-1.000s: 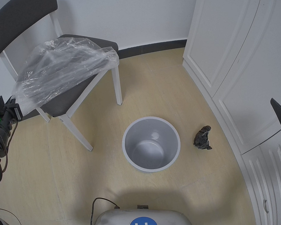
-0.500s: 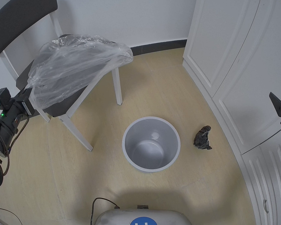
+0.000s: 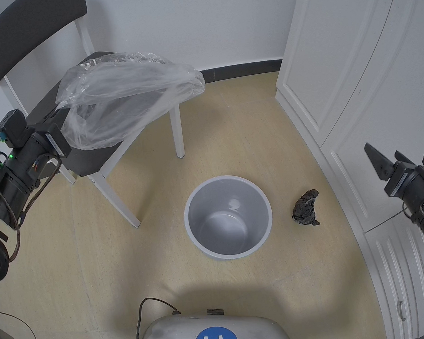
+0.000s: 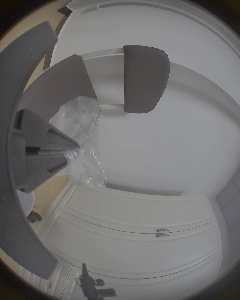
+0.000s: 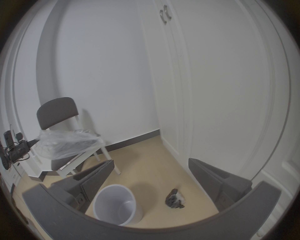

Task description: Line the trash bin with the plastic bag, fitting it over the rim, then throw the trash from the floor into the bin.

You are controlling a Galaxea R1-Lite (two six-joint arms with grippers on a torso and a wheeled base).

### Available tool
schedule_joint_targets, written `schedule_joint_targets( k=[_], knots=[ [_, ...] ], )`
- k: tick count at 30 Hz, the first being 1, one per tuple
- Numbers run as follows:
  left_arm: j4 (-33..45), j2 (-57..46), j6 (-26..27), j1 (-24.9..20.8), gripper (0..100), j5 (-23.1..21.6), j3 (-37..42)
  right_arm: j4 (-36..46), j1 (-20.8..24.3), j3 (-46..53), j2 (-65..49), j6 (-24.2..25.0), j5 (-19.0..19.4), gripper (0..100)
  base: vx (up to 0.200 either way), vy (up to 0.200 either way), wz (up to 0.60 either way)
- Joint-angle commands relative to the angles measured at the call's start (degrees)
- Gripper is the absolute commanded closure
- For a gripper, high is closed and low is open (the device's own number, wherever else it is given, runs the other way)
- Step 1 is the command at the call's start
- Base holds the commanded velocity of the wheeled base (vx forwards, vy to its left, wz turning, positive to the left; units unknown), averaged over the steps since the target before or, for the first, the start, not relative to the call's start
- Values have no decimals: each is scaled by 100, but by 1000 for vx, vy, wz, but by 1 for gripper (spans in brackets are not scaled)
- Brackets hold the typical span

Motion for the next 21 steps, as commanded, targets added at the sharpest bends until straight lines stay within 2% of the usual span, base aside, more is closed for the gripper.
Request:
schedule_joint_targets(
  k=[1, 4, 5, 7, 11, 21],
  knots=[
    [-17, -79, -4, -405, 100, 144, 47, -156, 692, 165, 462, 173, -3, 0, 0, 0, 0],
    [-8, -97, -4, -414, 100, 135, 47, -165, 710, 165, 480, 182, -3, 0, 0, 0, 0],
    [1, -264, 14, -616, 100, 135, 152, -174, 938, 174, 761, 270, -3, 0, 0, 0, 0],
    [9, -316, 5, -774, 100, 144, 179, -209, 991, 174, 902, 288, -12, 0, 0, 0, 0],
    [1, -325, 14, -915, 100, 144, 223, -481, 1000, 165, 1077, 288, -258, 0, 0, 0, 0],
    [-26, -510, 49, -1495, 100, 144, 451, -991, 1000, 130, 1473, 402, -293, 0, 0, 0, 0]
  ],
)
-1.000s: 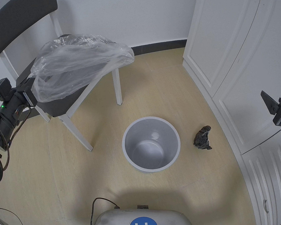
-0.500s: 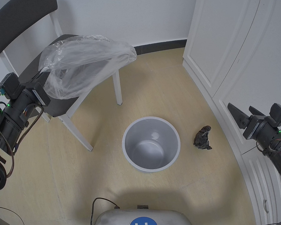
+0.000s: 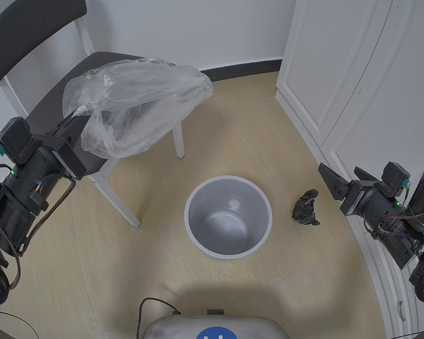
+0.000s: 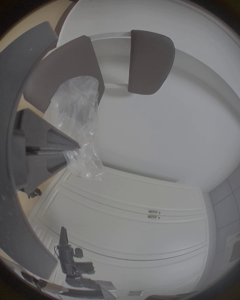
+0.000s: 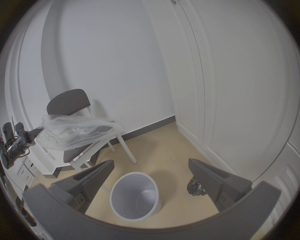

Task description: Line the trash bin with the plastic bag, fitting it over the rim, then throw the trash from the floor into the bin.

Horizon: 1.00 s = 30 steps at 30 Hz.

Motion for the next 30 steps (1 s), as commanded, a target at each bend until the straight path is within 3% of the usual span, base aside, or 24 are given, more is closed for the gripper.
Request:
schedule_joint_targets(
  k=[1, 6, 12, 30],
  knots=[
    [-15, -195, 5, -275, 100, -2, 124, -153, 11, -48, 325, 67, -3, 0, 0, 0, 0],
    [-15, -301, 5, -424, 100, -11, 159, -373, 20, -65, 483, 155, 6, 0, 0, 0, 0],
    [-15, -371, -12, -890, 100, 42, 141, -584, 363, -144, 799, 621, -3, 0, 0, 0, 0],
    [3, -98, -12, -1707, 100, 885, -61, -566, 1259, 541, 1344, 568, 14, 0, 0, 0, 0]
  ],
)
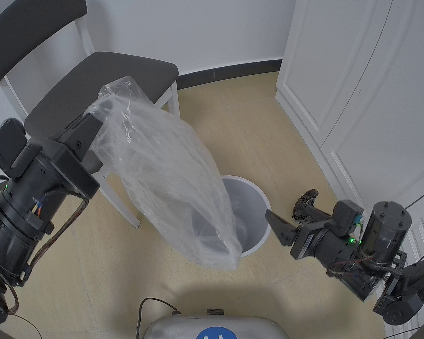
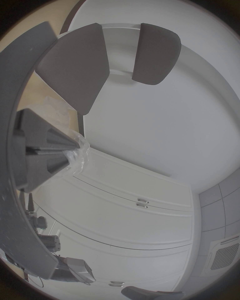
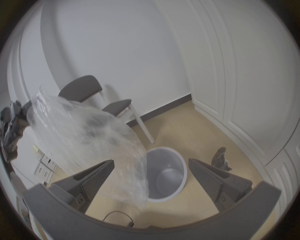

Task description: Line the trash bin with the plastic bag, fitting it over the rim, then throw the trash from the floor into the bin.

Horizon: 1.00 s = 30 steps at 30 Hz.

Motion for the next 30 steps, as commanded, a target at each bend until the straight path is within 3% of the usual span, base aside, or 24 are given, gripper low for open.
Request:
schedule_joint_targets(
  k=[1, 9, 13, 22, 30],
  knots=[
    [-4, 225, -1, -156, 100, 169, -56, 16, 256, 293, 174, -69, 23, 0, 0, 0, 0],
    [-65, 638, -19, -332, 100, 644, -276, -11, 880, 671, 209, -201, 102, 0, 0, 0, 0],
    [-56, 576, -28, -341, 100, 679, -373, -19, 1109, 644, 288, -157, 93, 0, 0, 0, 0],
    [-56, 322, -1, -578, 100, 802, -469, -28, 1680, 433, 745, 371, 40, 0, 0, 0, 0],
    [-48, 190, 34, -912, 100, 1065, -505, -19, 1689, -138, 1413, 828, -548, 0, 0, 0, 0]
  ],
)
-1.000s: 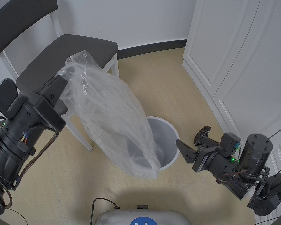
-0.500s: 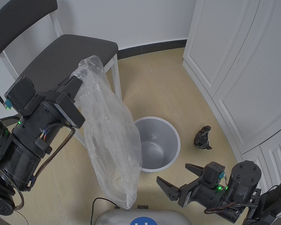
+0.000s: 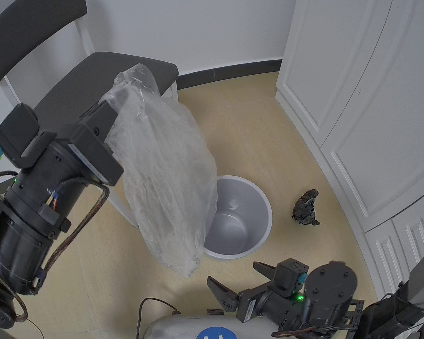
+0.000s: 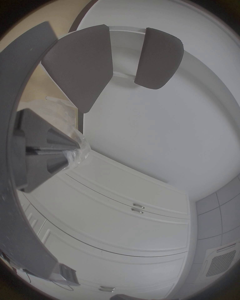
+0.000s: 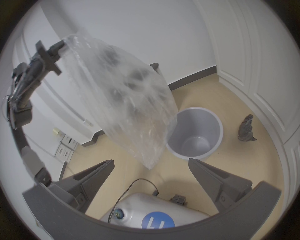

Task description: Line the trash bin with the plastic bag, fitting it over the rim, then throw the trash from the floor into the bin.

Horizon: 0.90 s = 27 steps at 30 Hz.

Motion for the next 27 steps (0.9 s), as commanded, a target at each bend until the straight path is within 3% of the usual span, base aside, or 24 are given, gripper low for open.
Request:
schedule_joint_targets(
  k=[1, 10, 19, 27],
  knots=[
    [12, -189, 18, -204, 100, 62, -26, 26, -78, -398, 408, 124, -216, 0, 0, 0, 0],
    [30, -338, 132, -363, 100, 62, -26, 0, -60, -679, 733, 283, -471, 0, 0, 0, 0],
    [47, -435, 211, -486, 100, 62, 1, 0, -42, -1163, 1436, 1012, -506, 0, 0, 0, 0],
    [39, -435, 211, -486, 100, 71, -8, -9, -69, -1470, 1849, 1223, -541, 0, 0, 0, 0]
  ],
)
